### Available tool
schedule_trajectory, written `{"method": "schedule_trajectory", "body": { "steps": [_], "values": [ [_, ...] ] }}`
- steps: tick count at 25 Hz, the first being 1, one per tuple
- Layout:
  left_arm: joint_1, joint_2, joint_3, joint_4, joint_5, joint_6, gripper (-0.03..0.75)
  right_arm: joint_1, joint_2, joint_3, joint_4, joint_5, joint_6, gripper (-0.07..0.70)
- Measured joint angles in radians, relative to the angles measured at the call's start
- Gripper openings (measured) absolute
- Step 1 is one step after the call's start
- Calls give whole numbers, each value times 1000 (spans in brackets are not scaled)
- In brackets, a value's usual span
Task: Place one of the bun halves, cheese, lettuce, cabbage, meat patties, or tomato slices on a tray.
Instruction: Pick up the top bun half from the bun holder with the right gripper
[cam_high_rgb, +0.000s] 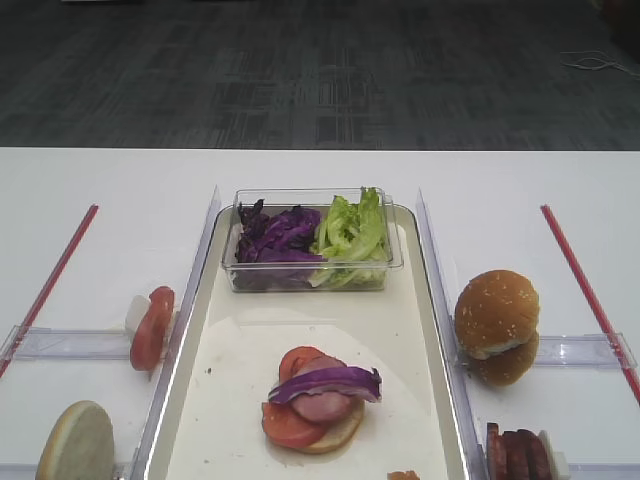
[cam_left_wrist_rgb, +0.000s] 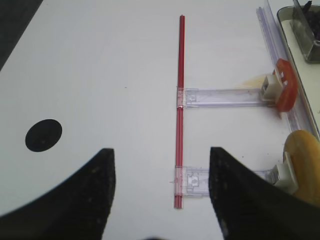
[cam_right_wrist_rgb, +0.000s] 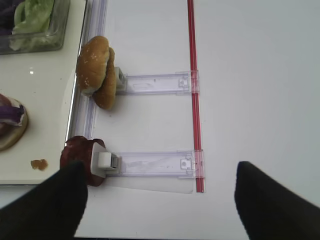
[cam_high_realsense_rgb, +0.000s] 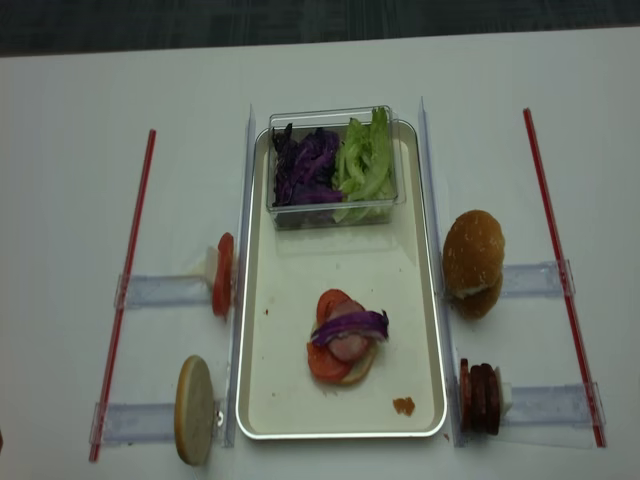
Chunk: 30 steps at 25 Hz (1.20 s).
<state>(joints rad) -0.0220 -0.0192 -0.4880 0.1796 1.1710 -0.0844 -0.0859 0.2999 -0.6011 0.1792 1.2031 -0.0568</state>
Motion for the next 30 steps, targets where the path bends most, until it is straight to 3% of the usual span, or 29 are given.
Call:
{"method": "schedule_trajectory", "body": {
  "steps": [25,30],
  "values": [
    [0,0,0,0,0,0,393,37,311,0,95,36,-49,566],
    [0,0,0,0,0,0,393,39,372,-42,101,36,-71,562]
  ]
}}
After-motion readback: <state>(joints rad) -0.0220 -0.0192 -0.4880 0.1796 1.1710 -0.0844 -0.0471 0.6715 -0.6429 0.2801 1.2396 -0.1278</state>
